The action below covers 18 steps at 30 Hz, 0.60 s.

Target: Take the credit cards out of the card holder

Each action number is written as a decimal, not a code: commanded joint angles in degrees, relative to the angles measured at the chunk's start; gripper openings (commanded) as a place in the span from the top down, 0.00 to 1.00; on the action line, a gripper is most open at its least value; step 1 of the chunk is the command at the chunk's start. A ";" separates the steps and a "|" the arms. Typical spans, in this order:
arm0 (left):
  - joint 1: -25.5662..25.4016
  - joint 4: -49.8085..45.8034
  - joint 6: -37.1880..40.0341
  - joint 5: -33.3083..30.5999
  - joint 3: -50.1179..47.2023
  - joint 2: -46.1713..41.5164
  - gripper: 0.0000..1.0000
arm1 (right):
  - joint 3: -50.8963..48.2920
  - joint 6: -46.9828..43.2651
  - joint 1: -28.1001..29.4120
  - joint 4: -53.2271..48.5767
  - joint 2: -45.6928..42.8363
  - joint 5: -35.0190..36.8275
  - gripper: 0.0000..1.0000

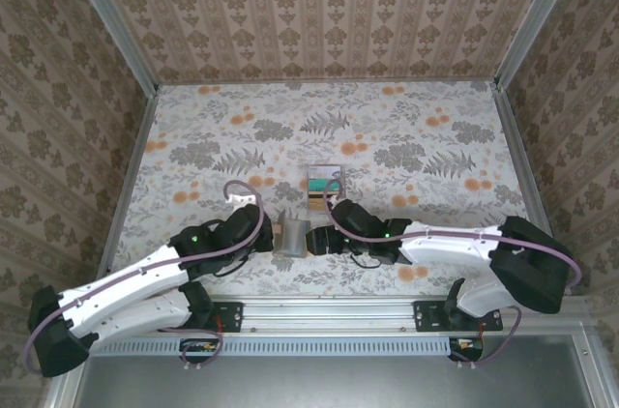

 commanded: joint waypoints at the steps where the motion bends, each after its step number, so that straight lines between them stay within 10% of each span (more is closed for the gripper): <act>1: 2.13 -6.02 -1.75 -2.46 -2.34 -2.70 1.00 | 2.44 3.00 0.27 3.75 4.09 -4.14 0.36; 18: 5.46 -5.54 0.53 0.28 -5.67 -6.20 1.00 | 6.56 10.46 -0.10 3.00 14.42 -3.91 0.58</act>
